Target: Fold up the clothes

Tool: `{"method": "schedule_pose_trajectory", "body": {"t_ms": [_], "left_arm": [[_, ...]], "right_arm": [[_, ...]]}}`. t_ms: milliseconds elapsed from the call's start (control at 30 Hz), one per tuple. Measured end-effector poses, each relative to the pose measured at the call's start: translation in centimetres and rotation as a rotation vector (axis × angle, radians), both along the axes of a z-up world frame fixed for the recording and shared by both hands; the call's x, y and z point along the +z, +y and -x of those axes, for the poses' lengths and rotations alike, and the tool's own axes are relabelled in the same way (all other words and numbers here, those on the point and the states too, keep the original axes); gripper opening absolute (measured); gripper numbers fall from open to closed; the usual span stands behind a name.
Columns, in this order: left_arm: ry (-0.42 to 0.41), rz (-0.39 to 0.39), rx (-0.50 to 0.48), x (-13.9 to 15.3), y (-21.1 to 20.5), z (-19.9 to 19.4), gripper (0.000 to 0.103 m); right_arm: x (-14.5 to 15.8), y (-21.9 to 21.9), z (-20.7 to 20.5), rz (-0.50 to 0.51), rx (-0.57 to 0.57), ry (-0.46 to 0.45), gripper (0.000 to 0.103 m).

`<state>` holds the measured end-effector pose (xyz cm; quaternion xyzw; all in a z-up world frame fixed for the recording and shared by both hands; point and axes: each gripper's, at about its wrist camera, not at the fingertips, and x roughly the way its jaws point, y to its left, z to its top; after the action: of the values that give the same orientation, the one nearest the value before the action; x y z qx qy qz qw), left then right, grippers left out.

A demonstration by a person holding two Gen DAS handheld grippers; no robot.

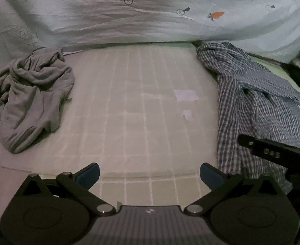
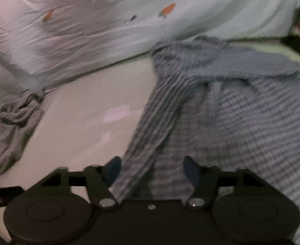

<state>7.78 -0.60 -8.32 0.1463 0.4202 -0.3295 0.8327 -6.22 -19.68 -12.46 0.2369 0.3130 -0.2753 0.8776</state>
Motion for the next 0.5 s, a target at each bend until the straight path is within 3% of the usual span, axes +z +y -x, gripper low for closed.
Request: {"method": "schedule_pose_trajectory", "body": {"t_ms": [100,200,333,500], "left_arm": [[0.002,-0.012,-0.004,-0.2,0.8,0.0,0.103],[0.013,-0.014,-0.002,-0.4,1.3,-0.1,0.103],[0.02,-0.011,0.001,-0.5,1.3,-0.1,0.103],[0.018,0.001,-0.008,-0.4,0.3,0.4,0.103]], "right_arm": [[-1.0,0.7,-0.6,-0.091,0.008,-0.001,0.059],[-1.7,1.0,-0.8,-0.113,0.013,0.017,0.052],[-2.1,0.9,-0.5,-0.139,0.028,0.006,0.018],[-1.7,-0.2,0.4,-0.176,0.038,-0.037,0.009]]}}
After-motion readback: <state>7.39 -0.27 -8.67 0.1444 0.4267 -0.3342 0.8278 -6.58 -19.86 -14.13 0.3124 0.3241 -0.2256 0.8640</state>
